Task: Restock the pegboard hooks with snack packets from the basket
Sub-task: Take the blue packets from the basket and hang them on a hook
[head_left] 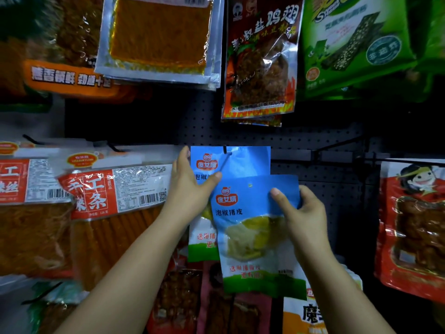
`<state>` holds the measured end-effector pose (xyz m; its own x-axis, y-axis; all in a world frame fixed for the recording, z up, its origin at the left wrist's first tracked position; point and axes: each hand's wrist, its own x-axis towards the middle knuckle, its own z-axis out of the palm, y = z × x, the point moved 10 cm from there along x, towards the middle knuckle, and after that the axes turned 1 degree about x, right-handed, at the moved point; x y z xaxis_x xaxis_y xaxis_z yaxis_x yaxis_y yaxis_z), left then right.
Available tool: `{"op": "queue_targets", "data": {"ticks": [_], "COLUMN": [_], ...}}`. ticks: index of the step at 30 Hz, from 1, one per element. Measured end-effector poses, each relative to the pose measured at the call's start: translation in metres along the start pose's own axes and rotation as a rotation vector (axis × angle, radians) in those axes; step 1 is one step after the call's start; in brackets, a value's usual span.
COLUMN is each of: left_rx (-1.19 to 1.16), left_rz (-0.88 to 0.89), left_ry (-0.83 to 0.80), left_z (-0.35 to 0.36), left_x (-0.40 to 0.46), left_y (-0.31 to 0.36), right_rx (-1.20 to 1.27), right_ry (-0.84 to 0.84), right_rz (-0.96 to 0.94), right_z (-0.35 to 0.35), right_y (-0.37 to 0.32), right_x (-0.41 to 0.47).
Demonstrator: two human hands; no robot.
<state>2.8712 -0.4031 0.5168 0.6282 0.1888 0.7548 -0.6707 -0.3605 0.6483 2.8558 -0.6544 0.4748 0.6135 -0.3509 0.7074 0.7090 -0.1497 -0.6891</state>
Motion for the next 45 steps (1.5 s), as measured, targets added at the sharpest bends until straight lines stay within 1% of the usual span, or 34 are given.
{"op": "queue_targets", "data": {"ticks": [2, 3, 5, 7, 8, 10, 12, 14, 16, 19, 23, 28, 34, 39, 43, 45], "left_rx": [0.045, 0.009, -0.163, -0.407, -0.493, -0.576, -0.607, -0.606, -0.568, -0.494, -0.424, -0.355, -0.397, -0.335, -0.387, -0.37], "left_rz": [0.082, 0.1, 0.065, -0.018, -0.057, -0.093, -0.11, -0.109, -0.061, 0.03, 0.085, 0.08, 0.027, -0.002, -0.044, -0.045], "left_ry": [0.025, 0.015, -0.041, -0.088, -0.104, -0.154, -0.173, -0.106, -0.028, 0.036, 0.075, 0.104, 0.107, 0.101, 0.003, -0.036], "left_z": [-0.01, -0.011, -0.009, -0.006, -0.007, -0.007, -0.011, -0.02, -0.029, -0.038, -0.044, -0.045, -0.04, -0.028, -0.014, -0.008], "left_x": [-0.011, -0.016, -0.021, -0.025, -0.026, -0.03, -0.033, -0.031, -0.028, -0.022, -0.012, -0.003, -0.003, 0.0, 0.003, 0.0], "left_y": [0.013, 0.019, 0.025, 0.026, 0.027, 0.031, 0.034, 0.031, 0.034, 0.044, 0.053, 0.049, 0.031, 0.017, 0.0, -0.008], "right_rx": [0.06, 0.083, 0.134, 0.198, 0.23, 0.28, 0.297, 0.291, 0.278, 0.228, 0.196, 0.16, 0.098, -0.008, -0.19, -0.266], "right_ry": [-0.047, -0.067, -0.108, -0.133, -0.139, -0.149, -0.157, -0.171, -0.192, -0.191, -0.152, -0.148, -0.148, -0.11, -0.052, -0.024], "right_rz": [-0.034, -0.051, -0.074, -0.077, -0.07, -0.043, -0.023, -0.039, -0.063, -0.067, -0.034, 0.007, -0.006, -0.053, -0.169, -0.193], "right_z": [0.004, 0.007, 0.014, 0.02, 0.023, 0.028, 0.032, 0.036, 0.04, 0.045, 0.048, 0.055, 0.056, 0.05, 0.038, 0.035], "right_y": [-0.016, -0.025, -0.041, -0.052, -0.056, -0.059, -0.062, -0.068, -0.076, -0.083, -0.084, -0.08, -0.073, -0.066, -0.067, -0.063], "right_x": [-0.006, -0.01, -0.016, -0.022, -0.024, -0.026, -0.027, -0.026, -0.024, -0.015, -0.001, 0.007, 0.007, 0.011, 0.02, 0.026]}}
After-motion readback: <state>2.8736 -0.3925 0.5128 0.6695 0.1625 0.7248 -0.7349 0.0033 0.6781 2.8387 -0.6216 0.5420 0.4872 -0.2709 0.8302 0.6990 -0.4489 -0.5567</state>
